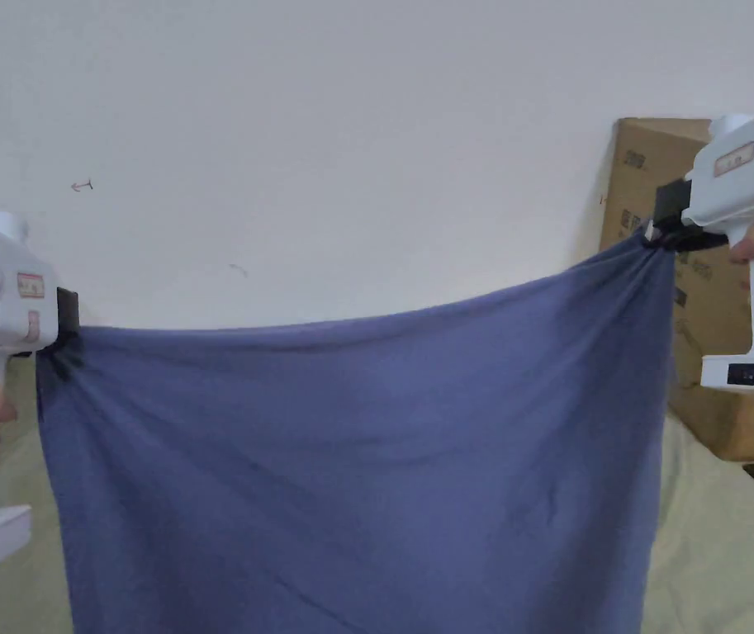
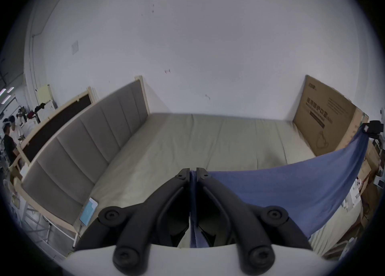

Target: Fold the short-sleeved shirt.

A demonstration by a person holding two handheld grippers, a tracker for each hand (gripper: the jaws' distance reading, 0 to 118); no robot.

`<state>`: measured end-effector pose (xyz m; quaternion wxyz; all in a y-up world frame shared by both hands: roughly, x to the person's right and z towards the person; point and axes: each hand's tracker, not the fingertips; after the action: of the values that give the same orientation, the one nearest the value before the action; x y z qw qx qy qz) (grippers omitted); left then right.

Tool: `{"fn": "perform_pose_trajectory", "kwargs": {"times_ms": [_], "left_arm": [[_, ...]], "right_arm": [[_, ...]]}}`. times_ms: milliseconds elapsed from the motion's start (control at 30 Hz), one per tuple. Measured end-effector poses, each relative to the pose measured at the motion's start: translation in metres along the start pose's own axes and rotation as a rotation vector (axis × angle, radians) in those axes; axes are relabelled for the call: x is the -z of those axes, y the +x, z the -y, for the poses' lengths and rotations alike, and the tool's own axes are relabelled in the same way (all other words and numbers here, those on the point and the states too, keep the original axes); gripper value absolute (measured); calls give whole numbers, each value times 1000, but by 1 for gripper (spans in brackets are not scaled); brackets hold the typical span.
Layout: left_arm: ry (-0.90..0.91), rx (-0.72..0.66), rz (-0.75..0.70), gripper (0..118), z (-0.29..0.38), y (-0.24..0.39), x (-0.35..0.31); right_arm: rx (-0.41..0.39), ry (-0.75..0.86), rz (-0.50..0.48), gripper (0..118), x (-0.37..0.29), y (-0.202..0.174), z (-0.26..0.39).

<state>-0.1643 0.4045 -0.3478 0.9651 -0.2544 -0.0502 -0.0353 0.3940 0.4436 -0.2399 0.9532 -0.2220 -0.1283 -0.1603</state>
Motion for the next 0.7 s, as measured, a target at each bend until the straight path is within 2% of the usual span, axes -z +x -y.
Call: {"fn": "perform_pose_trajectory", "kwargs": {"times_ms": [67, 200, 333, 433, 500, 700], "left_arm": [[21, 7, -15, 4, -27, -1, 6], [64, 40, -66, 4, -81, 1, 24], [104, -15, -97, 4, -131, 0, 48], [148, 20, -136, 4, -165, 10, 67], [167, 85, -167, 4, -190, 16, 80], [234, 41, -195, 4, -247, 17, 103]], "right_arm": [[29, 32, -17, 0, -2, -5, -24], [7, 67, -9, 0, 3, -21, -60], [94, 112, -47, 0, 25, -27, -101], [54, 141, -3, 0, 44, -47, -129], [74, 156, 1, 0, 56, -56, -147], [84, 232, -9, 0, 73, -73, -196]]}}
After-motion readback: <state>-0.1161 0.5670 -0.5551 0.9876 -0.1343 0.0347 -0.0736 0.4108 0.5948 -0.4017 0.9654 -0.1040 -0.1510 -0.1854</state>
